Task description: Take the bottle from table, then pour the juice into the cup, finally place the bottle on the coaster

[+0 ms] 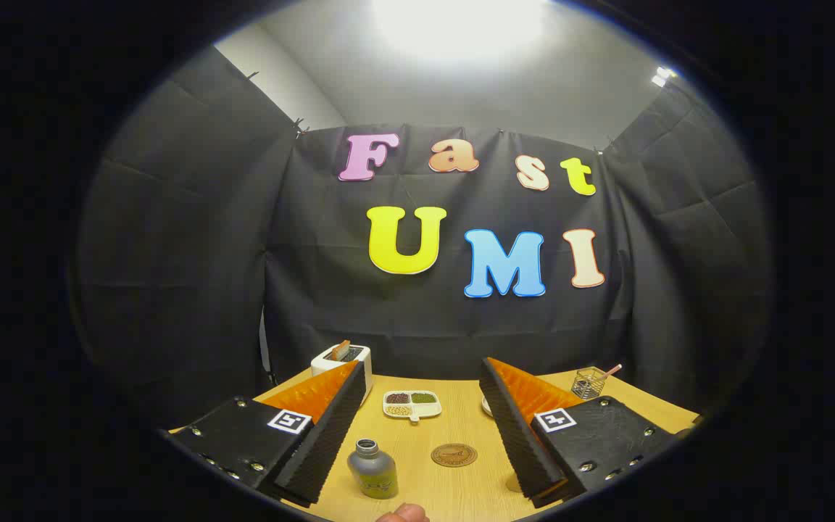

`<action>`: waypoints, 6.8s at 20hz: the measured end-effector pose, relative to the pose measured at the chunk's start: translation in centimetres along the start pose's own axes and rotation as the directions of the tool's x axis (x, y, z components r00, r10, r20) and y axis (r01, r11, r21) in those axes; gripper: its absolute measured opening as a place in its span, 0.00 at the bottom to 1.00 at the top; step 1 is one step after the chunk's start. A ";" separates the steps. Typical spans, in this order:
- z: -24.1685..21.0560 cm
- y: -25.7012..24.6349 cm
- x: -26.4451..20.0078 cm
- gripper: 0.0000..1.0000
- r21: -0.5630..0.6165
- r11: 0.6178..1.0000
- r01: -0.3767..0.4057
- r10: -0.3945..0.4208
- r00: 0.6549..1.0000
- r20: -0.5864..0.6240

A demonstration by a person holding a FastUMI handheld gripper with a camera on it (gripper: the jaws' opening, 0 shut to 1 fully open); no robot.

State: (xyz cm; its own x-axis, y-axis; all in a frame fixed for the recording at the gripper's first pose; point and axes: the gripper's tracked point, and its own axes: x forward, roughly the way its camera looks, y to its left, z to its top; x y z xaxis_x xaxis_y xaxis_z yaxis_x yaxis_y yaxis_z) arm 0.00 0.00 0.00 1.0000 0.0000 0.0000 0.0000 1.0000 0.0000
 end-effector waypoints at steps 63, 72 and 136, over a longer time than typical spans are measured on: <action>-20.5 7.0 4.9 0.97 0.040 0.998 0.048 -0.033 0.951 -0.309; -24.9 7.0 4.4 0.97 0.042 0.998 0.041 -0.021 0.920 -0.391; -22.4 -1.0 3.2 0.77 0.761 0.606 0.233 0.120 0.918 -0.377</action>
State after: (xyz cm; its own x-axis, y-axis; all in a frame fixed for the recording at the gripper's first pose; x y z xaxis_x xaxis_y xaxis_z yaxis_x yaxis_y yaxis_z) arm 3.17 -0.97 -22.41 0.9182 0.1202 -0.3775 0.2334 0.6058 0.7606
